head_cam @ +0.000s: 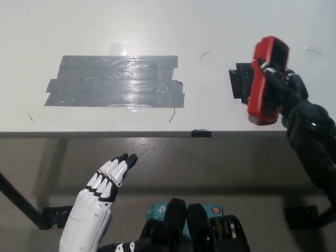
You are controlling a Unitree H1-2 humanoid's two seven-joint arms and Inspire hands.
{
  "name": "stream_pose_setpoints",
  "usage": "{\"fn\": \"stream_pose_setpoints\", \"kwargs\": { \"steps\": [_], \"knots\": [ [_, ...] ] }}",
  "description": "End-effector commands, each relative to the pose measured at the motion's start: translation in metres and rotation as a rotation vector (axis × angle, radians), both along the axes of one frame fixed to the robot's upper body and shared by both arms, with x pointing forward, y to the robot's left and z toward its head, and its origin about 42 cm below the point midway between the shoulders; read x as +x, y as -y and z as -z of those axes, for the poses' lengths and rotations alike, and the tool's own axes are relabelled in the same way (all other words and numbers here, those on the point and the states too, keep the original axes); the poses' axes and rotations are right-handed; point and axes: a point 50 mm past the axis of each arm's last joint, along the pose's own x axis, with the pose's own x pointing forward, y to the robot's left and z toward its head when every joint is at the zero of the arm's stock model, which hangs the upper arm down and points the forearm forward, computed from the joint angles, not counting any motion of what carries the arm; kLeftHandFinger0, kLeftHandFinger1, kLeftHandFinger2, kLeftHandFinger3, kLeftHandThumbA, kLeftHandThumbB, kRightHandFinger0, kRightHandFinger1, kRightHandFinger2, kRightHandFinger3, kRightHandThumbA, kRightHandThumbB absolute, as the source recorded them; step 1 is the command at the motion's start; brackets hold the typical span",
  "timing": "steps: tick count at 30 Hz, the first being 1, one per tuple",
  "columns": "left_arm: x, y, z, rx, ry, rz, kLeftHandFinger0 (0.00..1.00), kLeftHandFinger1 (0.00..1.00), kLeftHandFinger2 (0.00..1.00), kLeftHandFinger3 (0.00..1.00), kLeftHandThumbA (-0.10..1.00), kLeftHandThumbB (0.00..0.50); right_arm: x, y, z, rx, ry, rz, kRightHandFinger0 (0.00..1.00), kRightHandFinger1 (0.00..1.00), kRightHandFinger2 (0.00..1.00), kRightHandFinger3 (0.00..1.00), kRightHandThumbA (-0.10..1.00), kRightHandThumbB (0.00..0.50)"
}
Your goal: The robot first picks the multimeter with right hand and then unfolds the black stand on the back of it using left hand
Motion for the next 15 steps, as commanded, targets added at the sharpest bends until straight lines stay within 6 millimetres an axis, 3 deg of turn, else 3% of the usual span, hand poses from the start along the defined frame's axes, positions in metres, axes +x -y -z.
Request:
{"fn": "stream_pose_setpoints", "kwargs": {
  "steps": [1,2,4,5,6,7,8,9,15],
  "knots": [
    [-0.021,-0.004,0.011,-0.003,0.095,-0.014,1.0,1.0,1.0,1.0,1.0,0.23,0.058,-0.001,-0.184,-0.726,0.513,-0.055,0.48,0.28,0.0,0.59,-0.1,0.267],
    [-0.021,-0.004,0.012,-0.005,0.094,-0.017,1.0,1.0,1.0,1.0,1.0,0.22,0.059,-0.003,-0.183,-0.766,0.517,-0.062,0.15,0.08,0.0,0.64,-0.1,0.263],
    [-0.021,-0.004,0.012,-0.008,0.092,-0.02,1.0,1.0,1.0,1.0,1.0,0.221,0.061,-0.006,-0.181,-0.818,0.522,-0.088,0.0,0.0,0.02,0.65,-0.1,0.259],
    [-0.02,-0.005,0.012,-0.004,0.095,-0.022,1.0,1.0,1.0,1.0,1.0,0.22,0.062,-0.008,-0.18,-0.93,0.484,-0.11,0.04,0.02,0.12,0.66,-0.1,0.254],
    [-0.019,-0.005,0.011,-0.004,0.098,-0.023,1.0,1.0,1.0,1.0,1.0,0.22,0.064,-0.009,-0.18,-0.959,0.449,-0.144,0.4,0.4,0.47,0.86,0.07,0.262],
    [-0.018,-0.005,0.011,-0.005,0.103,-0.027,1.0,1.0,1.0,1.0,1.0,0.221,0.065,-0.013,-0.181,-0.988,0.307,-0.287,0.84,0.99,1.0,1.0,0.37,0.412],
    [-0.018,-0.005,0.011,-0.006,0.104,-0.028,1.0,1.0,1.0,1.0,1.0,0.221,0.065,-0.015,-0.181,-0.996,0.253,-0.339,1.0,1.0,1.0,1.0,0.38,0.37],
    [-0.017,-0.006,0.01,-0.004,0.11,-0.033,1.0,1.0,1.0,1.0,1.0,0.218,0.066,-0.02,-0.177,-1.105,0.132,-0.388,1.0,1.0,1.0,1.0,0.53,0.487],
    [-0.014,-0.007,0.007,-0.01,0.121,-0.033,1.0,1.0,1.0,1.0,1.0,0.217,0.068,-0.02,-0.163,-1.173,0.094,-0.406,1.0,1.0,1.0,1.0,0.6,0.5]
  ]
}}
